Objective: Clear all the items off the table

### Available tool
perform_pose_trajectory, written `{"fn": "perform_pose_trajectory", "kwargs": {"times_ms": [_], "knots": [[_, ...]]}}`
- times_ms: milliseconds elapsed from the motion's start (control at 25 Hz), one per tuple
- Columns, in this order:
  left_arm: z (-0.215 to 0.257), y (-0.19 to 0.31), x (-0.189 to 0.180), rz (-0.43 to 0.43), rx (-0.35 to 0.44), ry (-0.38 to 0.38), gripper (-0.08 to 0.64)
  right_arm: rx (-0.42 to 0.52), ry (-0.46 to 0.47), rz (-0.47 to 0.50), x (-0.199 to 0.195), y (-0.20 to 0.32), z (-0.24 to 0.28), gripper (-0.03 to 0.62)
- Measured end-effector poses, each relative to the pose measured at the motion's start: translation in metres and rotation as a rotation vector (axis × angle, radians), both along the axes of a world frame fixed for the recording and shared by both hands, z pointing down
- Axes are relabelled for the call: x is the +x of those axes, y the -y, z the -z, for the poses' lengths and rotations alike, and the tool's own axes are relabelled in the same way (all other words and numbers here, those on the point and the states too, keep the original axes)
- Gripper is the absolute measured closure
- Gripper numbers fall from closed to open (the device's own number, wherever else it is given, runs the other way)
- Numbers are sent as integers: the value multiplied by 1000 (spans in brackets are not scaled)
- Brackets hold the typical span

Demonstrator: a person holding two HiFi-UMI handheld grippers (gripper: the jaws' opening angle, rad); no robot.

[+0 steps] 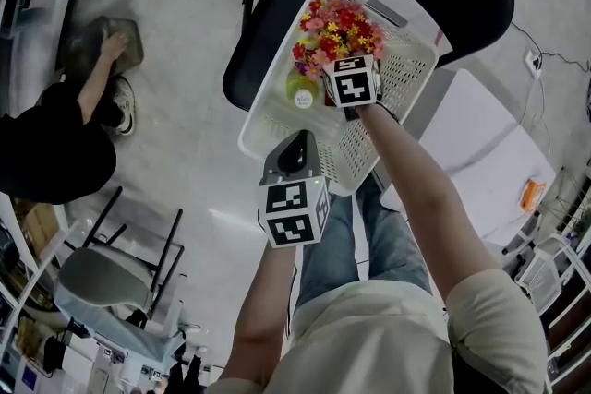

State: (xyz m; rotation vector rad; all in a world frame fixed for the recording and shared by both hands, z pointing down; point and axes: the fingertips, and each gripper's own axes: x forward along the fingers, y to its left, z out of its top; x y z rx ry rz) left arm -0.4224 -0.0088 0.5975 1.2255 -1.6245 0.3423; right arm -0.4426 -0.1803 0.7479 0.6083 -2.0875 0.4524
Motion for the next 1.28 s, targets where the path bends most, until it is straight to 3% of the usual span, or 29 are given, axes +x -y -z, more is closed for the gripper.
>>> {"fn": "perform_pose_trajectory", "kwargs": {"times_ms": [560,760,1280], "knots": [[0,2,-2,3,21,-19,552,-2,-1,12,-7,-1,-25,72],[4,0,0,1,24,-16,552,-69,-53,7,0,-13,-28,72],[16,-6,7,0,41,-13,552,-67,-38,-30,8,-17,-4,71]]}}
